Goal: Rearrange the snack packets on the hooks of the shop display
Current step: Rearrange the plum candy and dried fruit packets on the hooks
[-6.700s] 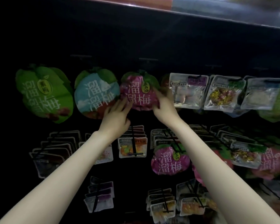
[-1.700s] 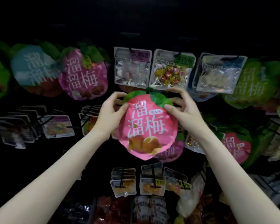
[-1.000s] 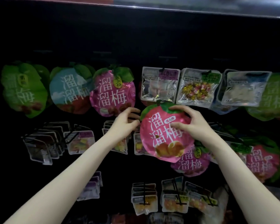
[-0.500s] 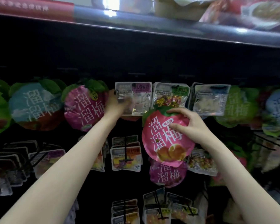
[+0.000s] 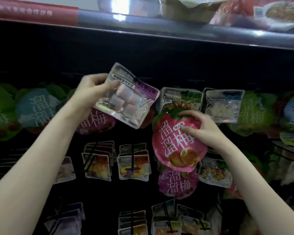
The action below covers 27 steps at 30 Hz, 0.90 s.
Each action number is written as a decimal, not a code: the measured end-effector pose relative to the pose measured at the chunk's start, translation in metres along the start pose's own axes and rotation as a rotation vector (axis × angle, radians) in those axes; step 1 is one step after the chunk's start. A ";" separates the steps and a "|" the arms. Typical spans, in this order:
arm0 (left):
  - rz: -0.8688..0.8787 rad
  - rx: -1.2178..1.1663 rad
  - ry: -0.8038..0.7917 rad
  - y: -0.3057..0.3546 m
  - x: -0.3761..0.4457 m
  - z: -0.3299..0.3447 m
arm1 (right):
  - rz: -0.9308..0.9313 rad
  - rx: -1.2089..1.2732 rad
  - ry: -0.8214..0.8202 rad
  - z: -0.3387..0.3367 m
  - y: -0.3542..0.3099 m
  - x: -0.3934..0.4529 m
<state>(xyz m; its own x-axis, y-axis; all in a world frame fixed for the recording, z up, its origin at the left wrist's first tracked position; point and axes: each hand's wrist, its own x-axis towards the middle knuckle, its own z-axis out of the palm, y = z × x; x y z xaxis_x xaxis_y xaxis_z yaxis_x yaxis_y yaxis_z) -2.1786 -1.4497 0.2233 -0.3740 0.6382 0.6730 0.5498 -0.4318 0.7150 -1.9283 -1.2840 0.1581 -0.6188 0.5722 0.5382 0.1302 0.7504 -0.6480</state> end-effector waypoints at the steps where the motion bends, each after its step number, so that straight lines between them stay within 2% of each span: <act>1: -0.006 0.007 0.027 0.005 0.000 -0.004 | -0.002 0.002 -0.003 0.001 -0.001 0.000; 8: -0.067 0.281 0.150 -0.009 -0.017 -0.038 | 0.001 0.034 -0.011 0.007 -0.006 -0.004; 12: -0.088 0.322 0.157 -0.015 -0.028 -0.043 | 0.016 0.229 -0.040 0.015 -0.016 -0.006; 15: -0.096 0.333 0.145 -0.016 -0.035 -0.044 | -0.051 0.362 -0.032 0.024 -0.029 -0.005; 18: -0.099 0.373 0.142 -0.015 -0.045 -0.044 | -0.150 0.325 -0.005 0.034 -0.040 0.004; 20: -0.082 0.435 0.142 -0.013 -0.052 -0.046 | -0.203 0.222 0.032 0.043 -0.043 0.013; 24: -0.067 0.486 0.140 -0.012 -0.060 -0.050 | -0.222 0.183 0.243 0.061 -0.040 0.028; 27: -0.061 0.472 0.139 -0.013 -0.060 -0.050 | -0.183 0.204 0.260 0.068 -0.037 0.034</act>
<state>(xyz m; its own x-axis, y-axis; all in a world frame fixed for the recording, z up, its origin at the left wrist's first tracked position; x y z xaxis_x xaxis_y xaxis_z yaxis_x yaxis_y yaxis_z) -2.2002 -1.5140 0.1833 -0.4948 0.5481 0.6744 0.7899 -0.0398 0.6119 -2.0067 -1.3153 0.1635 -0.3967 0.5189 0.7572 -0.1379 0.7818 -0.6080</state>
